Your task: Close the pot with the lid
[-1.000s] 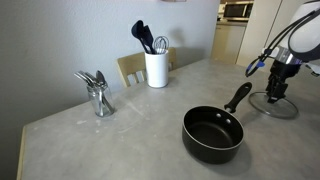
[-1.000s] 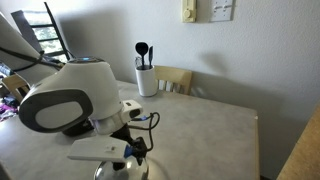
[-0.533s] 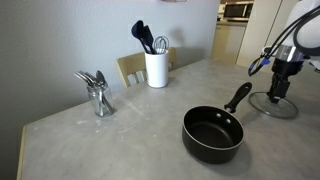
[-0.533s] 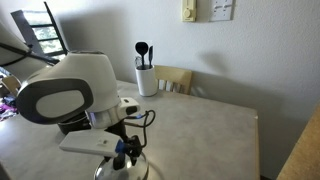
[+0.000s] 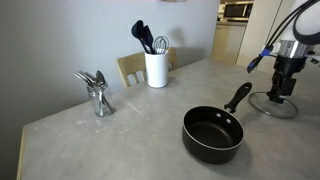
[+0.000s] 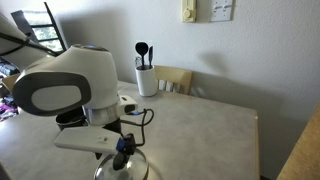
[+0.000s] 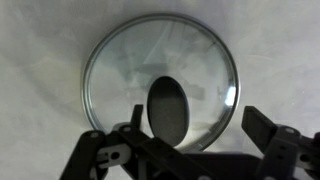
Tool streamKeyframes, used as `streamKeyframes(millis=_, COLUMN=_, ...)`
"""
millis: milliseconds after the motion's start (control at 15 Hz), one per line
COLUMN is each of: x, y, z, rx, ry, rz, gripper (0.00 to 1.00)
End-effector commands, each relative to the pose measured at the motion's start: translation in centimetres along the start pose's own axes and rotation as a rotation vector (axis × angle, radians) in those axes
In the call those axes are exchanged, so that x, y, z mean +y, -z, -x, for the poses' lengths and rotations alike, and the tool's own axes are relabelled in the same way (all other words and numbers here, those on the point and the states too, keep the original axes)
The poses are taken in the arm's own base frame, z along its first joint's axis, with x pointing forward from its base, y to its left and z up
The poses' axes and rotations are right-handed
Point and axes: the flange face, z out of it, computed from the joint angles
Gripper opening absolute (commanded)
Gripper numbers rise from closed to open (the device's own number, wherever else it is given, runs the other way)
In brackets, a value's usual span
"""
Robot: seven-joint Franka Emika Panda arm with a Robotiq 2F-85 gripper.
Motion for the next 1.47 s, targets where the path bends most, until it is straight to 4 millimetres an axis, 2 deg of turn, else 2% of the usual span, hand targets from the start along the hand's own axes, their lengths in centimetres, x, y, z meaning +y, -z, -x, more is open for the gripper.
streamKeyframes(millis=0, x=0.6, y=0.4, z=0.4, rx=0.009, ry=0.050, rz=0.013, gripper=1.00)
streamKeyframes(millis=667, x=1.4, y=-0.5, z=0.5, rx=0.013, ry=0.116, rz=0.082, gripper=1.00)
streamKeyframes(millis=800, x=1.7, y=-0.7, z=0.9, rx=-0.005, ry=0.115, rz=0.105, gripper=0.90)
streamKeyframes(millis=867, x=1.9, y=-0.7, z=1.1, rx=-0.012, ry=0.115, rz=0.115, gripper=0.81)
streamKeyframes(millis=933, x=2.1, y=-0.8, z=1.3, rx=-0.019, ry=0.116, rz=0.120, gripper=0.68)
streamKeyframes(millis=1333, x=1.9, y=-1.0, z=1.3, rx=-0.020, ry=0.115, rz=0.102, gripper=0.26)
streamKeyframes(millis=1400, x=1.7, y=-1.0, z=1.3, rx=-0.020, ry=0.120, rz=0.101, gripper=0.27)
